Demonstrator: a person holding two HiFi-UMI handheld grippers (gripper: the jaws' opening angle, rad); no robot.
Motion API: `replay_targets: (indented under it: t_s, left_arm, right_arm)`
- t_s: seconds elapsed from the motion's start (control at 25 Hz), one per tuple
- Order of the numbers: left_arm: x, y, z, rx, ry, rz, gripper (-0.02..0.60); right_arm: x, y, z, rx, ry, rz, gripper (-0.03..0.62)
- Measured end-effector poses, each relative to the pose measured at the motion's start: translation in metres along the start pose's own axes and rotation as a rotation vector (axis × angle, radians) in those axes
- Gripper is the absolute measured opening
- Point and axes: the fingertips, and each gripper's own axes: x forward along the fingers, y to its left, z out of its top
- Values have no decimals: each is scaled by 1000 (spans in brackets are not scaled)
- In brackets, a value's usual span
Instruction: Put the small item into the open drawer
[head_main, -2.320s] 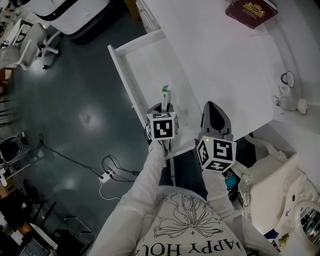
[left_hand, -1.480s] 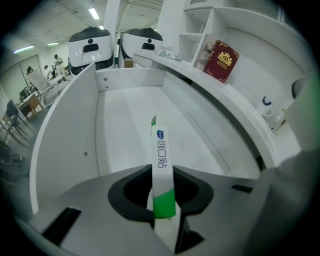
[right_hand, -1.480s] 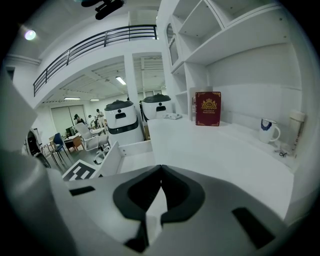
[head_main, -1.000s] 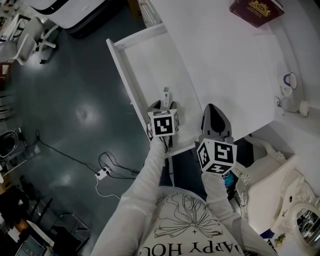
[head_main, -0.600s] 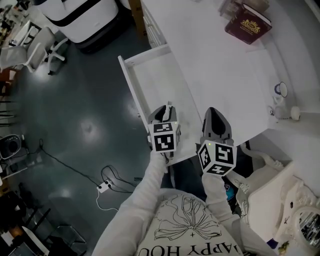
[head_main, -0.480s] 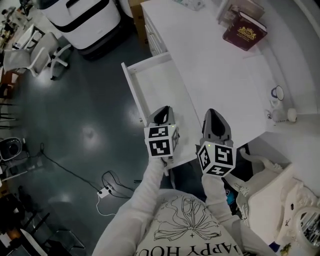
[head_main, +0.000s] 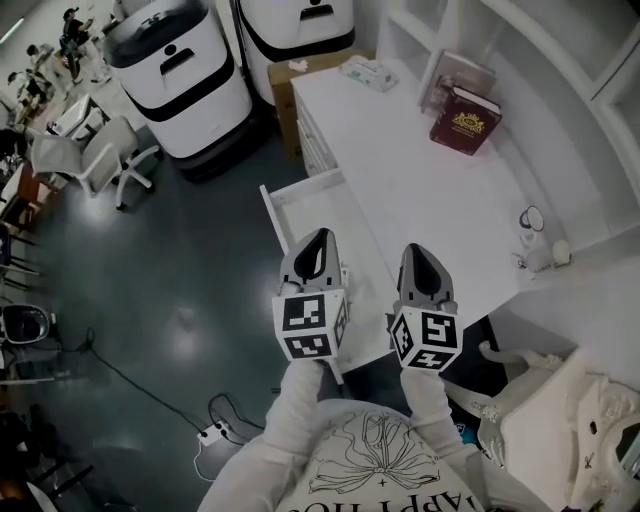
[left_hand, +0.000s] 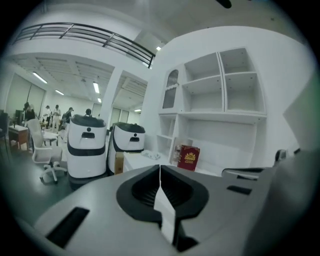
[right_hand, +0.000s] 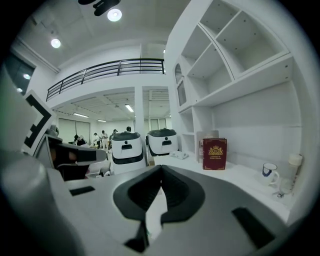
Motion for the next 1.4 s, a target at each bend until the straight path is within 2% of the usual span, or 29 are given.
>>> replay_targets:
  t_s: [0.24,0.52,0.76,1.4]
  left_arm:
    - [-32,0,39,37,-108,29,8]
    - [-54,2,62,53,-165,44,8]
    - [-61,3,71,79,-182,62,8]
    - [-58,-6,86,78,-210,24,8]
  right_arm:
    - [-12,11,35,-20,-78,16,3]
    - [-20,26,62,-47,-141,42,3]
    - [-23,31,76,-50,-170,60,3]
    - [-17,32,86,-58,-187,58,3]
